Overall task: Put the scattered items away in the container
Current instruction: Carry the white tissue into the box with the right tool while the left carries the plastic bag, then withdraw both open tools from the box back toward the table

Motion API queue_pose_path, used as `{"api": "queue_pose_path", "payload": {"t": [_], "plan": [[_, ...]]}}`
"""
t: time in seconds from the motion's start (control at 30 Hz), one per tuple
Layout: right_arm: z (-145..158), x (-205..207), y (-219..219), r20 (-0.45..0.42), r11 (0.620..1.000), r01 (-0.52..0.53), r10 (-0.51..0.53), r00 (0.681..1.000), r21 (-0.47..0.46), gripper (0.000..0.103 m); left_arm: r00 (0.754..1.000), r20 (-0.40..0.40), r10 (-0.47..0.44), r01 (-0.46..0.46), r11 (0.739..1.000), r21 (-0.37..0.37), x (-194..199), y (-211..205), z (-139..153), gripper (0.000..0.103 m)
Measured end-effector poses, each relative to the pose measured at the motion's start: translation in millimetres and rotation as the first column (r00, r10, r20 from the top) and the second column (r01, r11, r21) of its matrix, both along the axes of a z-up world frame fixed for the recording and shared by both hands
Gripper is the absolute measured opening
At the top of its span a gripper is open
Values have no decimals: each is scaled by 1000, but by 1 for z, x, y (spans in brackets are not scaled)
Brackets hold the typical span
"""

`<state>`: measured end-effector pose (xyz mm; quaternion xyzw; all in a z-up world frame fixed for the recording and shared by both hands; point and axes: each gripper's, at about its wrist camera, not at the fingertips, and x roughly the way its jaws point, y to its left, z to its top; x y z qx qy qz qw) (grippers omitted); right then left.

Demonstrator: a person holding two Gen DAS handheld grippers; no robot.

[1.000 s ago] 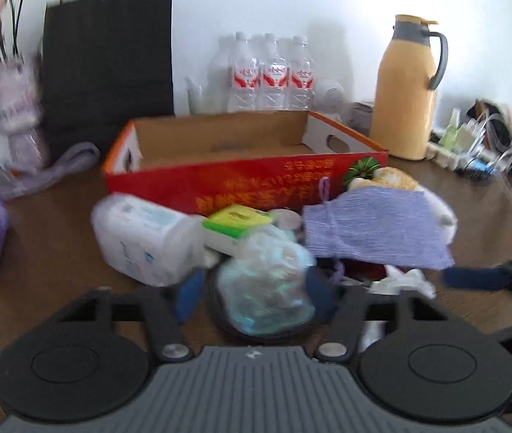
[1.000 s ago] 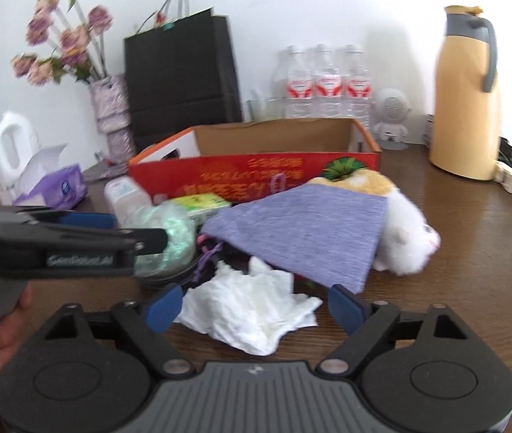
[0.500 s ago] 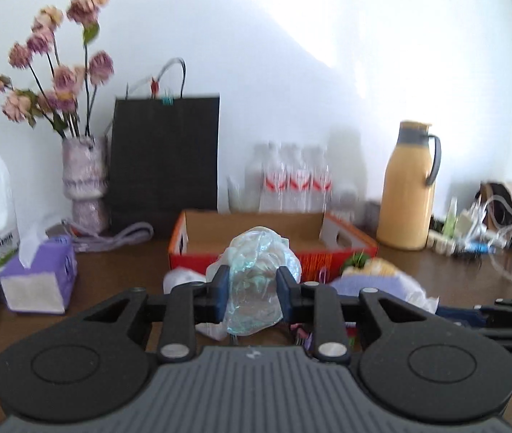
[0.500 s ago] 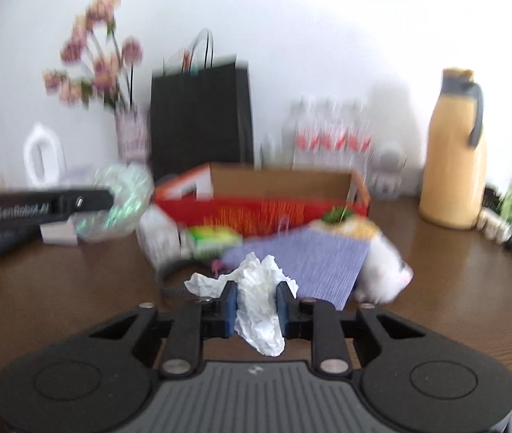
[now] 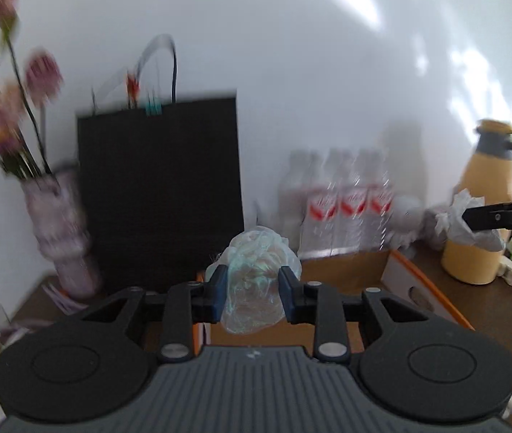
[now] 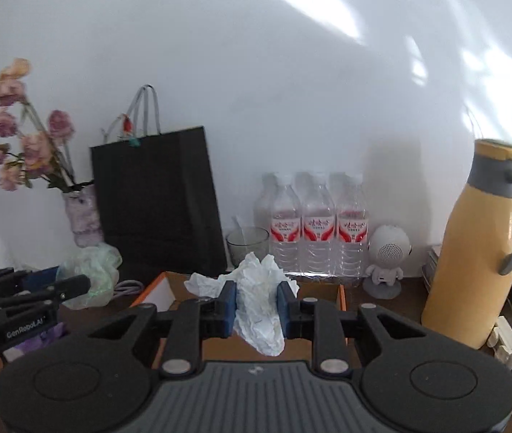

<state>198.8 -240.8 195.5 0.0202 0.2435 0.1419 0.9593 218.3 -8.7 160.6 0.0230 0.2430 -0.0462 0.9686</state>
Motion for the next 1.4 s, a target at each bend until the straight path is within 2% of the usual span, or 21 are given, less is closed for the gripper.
{"api": "queue_pose_path", "payload": {"t": [0.1,0.23,0.3,0.4,0.47,0.5,0.53,0.6,0.7,0.73,0.77,0.8,0.83,0.87,0.93,1.03,1.13,1.27,1.33,1.4], "plan": [[-22,78,9,-151,999,14,-20,988,-41,22,992,-128,-14,14,1000,1,64,-4,-23,30],[-77,145,32,-341,988,-19,-35,939,-151,22,966,-256,34,-24,999,43,122,-2,-59,29],[-101,168,42,-375,974,-27,-61,925,-225,22,958,-281,53,-37,997,61,138,0,-71,29],[-129,188,51,-417,959,-53,-72,906,-279,22,949,-308,60,-31,995,98,147,1,-86,31],[-144,195,58,-420,940,-62,-90,903,-335,22,941,-334,59,-26,994,102,151,2,-93,32],[-150,198,61,-425,930,-70,-98,900,-361,23,939,-339,55,-24,995,96,153,3,-94,37],[-155,201,63,-434,923,-74,-106,895,-378,26,938,-342,54,-24,995,92,153,3,-94,41],[-161,203,64,-454,919,-76,-118,883,-386,33,935,-352,52,-24,996,82,152,6,-93,42],[-153,207,56,-481,929,-55,-139,866,-366,46,924,-382,34,-25,999,30,149,12,-81,53],[-144,206,52,-494,939,-45,-138,859,-341,50,922,-387,30,-28,1000,10,146,14,-73,63],[-134,203,47,-507,954,-33,-129,852,-299,54,920,-390,29,-33,999,-4,142,16,-64,69],[-123,199,42,-522,968,-25,-113,845,-250,56,920,-391,28,-38,999,-17,138,18,-53,80],[-111,194,36,-536,980,-21,-90,839,-196,64,920,-390,27,-42,999,-30,133,20,-43,85],[-99,188,31,-546,989,-18,-66,835,-147,71,919,-394,26,-44,998,-38,128,20,-33,86],[-77,173,24,-561,997,-11,-36,827,-81,75,904,-426,45,-72,996,-48,118,23,-15,94],[-53,148,18,-582,1000,-12,-7,813,-28,77,882,-468,53,-104,991,-83,100,24,7,99],[-31,121,13,-580,1000,-11,8,814,-2,83,891,-453,29,-88,990,-110,73,22,27,103],[-13,91,9,-559,1000,-12,2,829,-15,84,896,-440,50,-73,997,-36,43,5,43,103],[-7,78,11,-539,999,-15,-6,842,-36,84,907,-414,69,-80,997,-10,33,-4,44,103],[-4,63,16,-489,997,-22,-18,872,-77,85,940,-329,95,-100,995,2,12,-9,47,103]]}}
